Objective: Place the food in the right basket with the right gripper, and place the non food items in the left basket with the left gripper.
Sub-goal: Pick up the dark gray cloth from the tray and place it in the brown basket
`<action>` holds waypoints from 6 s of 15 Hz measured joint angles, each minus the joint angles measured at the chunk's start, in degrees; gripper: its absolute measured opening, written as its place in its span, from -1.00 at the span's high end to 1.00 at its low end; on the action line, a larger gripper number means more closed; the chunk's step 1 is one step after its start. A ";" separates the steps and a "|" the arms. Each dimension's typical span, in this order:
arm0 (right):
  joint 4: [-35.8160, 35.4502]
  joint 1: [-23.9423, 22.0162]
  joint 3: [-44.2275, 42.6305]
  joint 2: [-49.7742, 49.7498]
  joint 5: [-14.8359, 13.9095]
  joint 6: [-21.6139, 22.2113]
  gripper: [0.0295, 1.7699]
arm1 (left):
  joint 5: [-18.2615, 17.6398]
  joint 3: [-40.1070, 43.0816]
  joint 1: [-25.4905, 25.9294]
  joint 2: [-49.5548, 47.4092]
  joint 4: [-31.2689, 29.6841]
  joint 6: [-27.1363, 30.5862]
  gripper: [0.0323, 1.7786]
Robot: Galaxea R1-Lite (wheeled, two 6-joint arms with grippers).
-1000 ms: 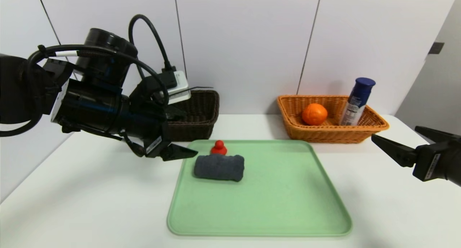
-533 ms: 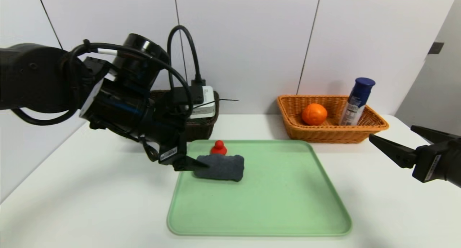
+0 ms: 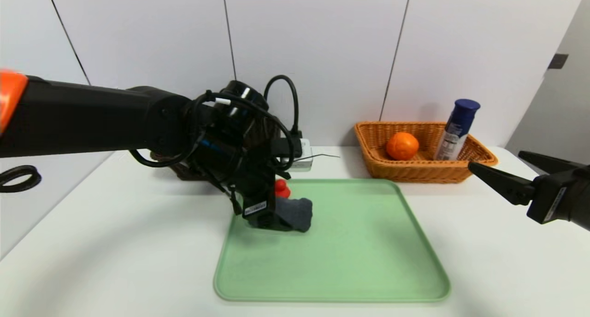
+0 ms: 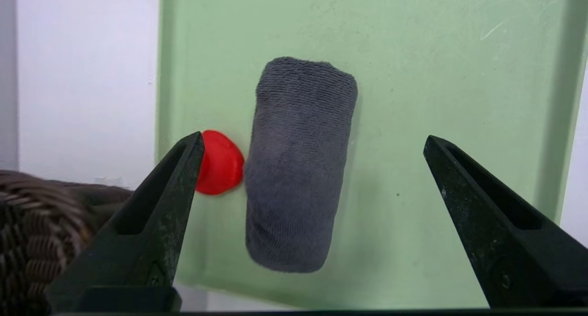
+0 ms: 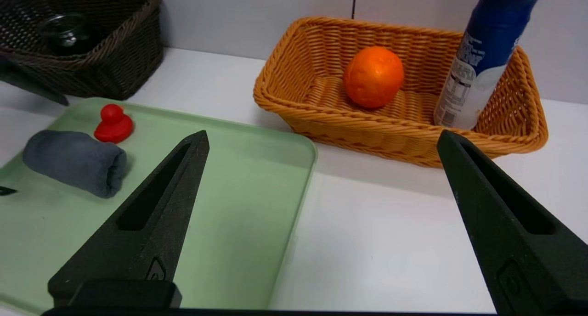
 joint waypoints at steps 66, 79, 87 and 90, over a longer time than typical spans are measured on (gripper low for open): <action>-0.01 1.02 -2.22 3.50 0.33 -0.48 -0.93 | 16.26 -4.61 15.91 4.14 -31.88 -33.90 0.89; 0.00 1.12 -2.11 4.55 0.27 -1.54 -0.93 | 17.69 -6.97 15.60 13.01 -33.85 -33.24 0.89; 0.00 1.12 -1.89 4.78 0.22 -1.65 -0.93 | 17.74 -6.78 15.65 14.29 -33.78 -30.43 0.64; 0.02 1.12 -2.01 4.78 0.24 -1.62 -0.93 | 17.71 -6.97 15.63 14.48 -33.80 -30.45 0.15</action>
